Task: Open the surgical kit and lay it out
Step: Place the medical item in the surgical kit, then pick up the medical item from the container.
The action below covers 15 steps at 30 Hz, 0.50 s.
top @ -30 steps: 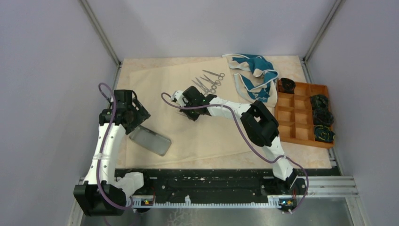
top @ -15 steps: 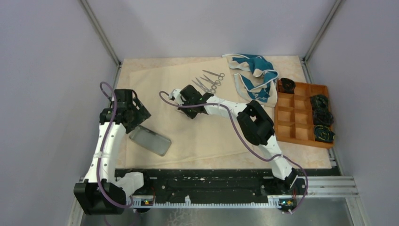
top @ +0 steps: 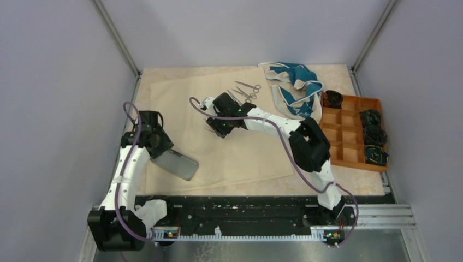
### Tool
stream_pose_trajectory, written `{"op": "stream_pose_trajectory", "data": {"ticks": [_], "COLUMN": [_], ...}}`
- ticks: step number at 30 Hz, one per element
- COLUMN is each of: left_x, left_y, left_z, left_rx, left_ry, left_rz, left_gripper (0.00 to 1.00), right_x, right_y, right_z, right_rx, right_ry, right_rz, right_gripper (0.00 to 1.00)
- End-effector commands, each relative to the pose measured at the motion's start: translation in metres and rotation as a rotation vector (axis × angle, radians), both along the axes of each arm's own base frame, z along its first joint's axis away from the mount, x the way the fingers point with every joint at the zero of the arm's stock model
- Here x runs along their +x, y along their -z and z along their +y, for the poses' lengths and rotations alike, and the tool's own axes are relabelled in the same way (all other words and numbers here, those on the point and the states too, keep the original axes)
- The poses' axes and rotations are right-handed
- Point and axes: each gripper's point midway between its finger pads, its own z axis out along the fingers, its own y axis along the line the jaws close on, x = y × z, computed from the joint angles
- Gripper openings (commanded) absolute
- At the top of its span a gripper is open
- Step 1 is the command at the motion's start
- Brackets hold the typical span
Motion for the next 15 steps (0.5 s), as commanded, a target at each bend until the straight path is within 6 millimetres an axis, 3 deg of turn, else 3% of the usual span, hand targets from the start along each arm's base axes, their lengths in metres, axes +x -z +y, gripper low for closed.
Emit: {"op": "stream_pose_trajectory", "data": {"ticks": [1,4,10,15], "left_x": [0.01,0.01,0.023,0.03], "left_y": [0.011,0.034,0.069,0.082], "left_z": [0.001,-0.003,-0.003,0.017], "left_rx": [-0.011,-0.065,-0.229,-0.311], "left_ry": [-0.014,-0.038,-0.108,-0.226], "left_rz": [-0.049,-0.001,0.009,-0.023], "left_gripper": [0.48,0.44,0.32,0.27], "right_x": [-0.021,-0.038,-0.062,-0.073], "right_y": [-0.115,-0.123,-0.115,-0.121], "right_z": [-0.015,-0.035,-0.074,-0.094], "right_rx": [0.215,0.242,0.218,0.233], "right_ry": [0.008,0.019,0.052,0.064], "right_rz": [-0.076,-0.064,-0.029,-0.045], "right_gripper": [0.44,0.44,0.44,0.44]}}
